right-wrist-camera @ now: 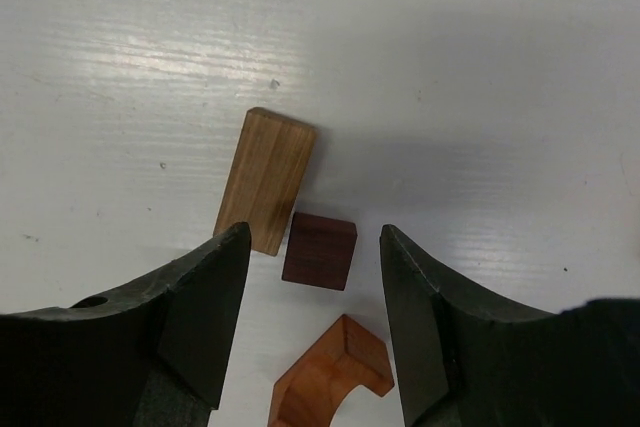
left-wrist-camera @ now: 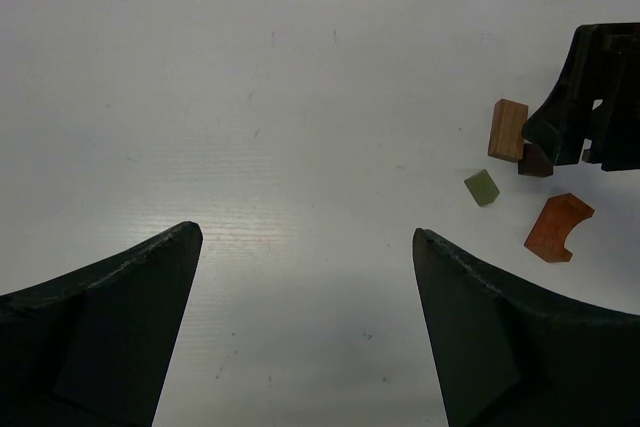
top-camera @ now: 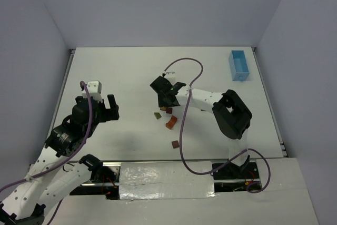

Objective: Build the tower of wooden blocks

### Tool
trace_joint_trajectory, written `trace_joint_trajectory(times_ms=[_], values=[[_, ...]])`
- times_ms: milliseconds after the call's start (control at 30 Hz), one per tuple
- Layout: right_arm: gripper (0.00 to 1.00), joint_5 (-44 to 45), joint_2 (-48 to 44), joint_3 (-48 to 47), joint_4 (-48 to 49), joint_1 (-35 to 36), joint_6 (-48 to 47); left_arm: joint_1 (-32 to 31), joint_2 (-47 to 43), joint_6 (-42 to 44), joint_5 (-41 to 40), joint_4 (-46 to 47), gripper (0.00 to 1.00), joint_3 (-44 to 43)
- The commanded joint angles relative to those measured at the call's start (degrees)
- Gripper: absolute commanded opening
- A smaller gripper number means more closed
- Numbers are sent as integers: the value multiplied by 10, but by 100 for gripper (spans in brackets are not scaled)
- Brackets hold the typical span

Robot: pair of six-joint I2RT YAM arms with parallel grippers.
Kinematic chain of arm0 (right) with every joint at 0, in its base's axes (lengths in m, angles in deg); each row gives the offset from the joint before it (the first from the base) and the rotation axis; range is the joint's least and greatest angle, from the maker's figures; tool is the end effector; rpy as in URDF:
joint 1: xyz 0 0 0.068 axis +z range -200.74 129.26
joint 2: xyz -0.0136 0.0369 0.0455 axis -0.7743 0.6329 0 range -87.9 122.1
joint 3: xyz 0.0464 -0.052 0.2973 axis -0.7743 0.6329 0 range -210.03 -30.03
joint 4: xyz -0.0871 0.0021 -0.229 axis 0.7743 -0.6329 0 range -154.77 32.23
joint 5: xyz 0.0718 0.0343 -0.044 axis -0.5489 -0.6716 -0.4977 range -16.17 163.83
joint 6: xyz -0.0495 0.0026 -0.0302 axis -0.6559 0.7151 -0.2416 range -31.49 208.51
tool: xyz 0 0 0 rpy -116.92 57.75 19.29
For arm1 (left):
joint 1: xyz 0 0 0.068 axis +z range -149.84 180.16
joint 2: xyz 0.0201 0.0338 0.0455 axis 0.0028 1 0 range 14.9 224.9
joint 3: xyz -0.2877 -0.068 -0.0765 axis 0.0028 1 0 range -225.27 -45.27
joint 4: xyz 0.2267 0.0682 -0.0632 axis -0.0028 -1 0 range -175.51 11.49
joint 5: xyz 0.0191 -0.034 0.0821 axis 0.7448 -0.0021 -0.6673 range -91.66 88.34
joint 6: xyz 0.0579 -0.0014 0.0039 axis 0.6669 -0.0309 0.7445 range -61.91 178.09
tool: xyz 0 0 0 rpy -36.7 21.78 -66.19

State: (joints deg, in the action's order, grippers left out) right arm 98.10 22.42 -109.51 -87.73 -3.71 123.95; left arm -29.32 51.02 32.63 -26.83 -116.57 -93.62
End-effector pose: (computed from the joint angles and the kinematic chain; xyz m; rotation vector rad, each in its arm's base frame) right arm 0.2879 0.2839 0.2298 -0.1124 2.4885 0.0250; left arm 0.0867 -0.0288 0.3470 -0.2055 1.9697 -0.1788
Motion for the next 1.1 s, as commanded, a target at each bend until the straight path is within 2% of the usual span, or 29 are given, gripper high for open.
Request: trace_joint_trajectory(times_ms=[0, 233, 633, 867, 900, 1067], values=[[62, 35, 0, -17, -21, 12, 38, -4, -9, 10, 5, 26, 100, 4], [58, 14, -13, 47, 11, 15, 53, -7, -11, 10, 5, 26, 100, 4], [51, 3, 17, 26, 12, 12, 38, -8, -8, 10, 5, 26, 100, 3], [40, 2, 3, 44, 24, 9, 19, -9, -3, 12, 7, 26, 100, 4], [35, 2, -6, 47, 30, 9, 17, -8, -3, 11, 7, 26, 99, 4], [34, 27, -51, 64, 27, 4, -1, -9, -3, 12, 7, 26, 100, 4]])
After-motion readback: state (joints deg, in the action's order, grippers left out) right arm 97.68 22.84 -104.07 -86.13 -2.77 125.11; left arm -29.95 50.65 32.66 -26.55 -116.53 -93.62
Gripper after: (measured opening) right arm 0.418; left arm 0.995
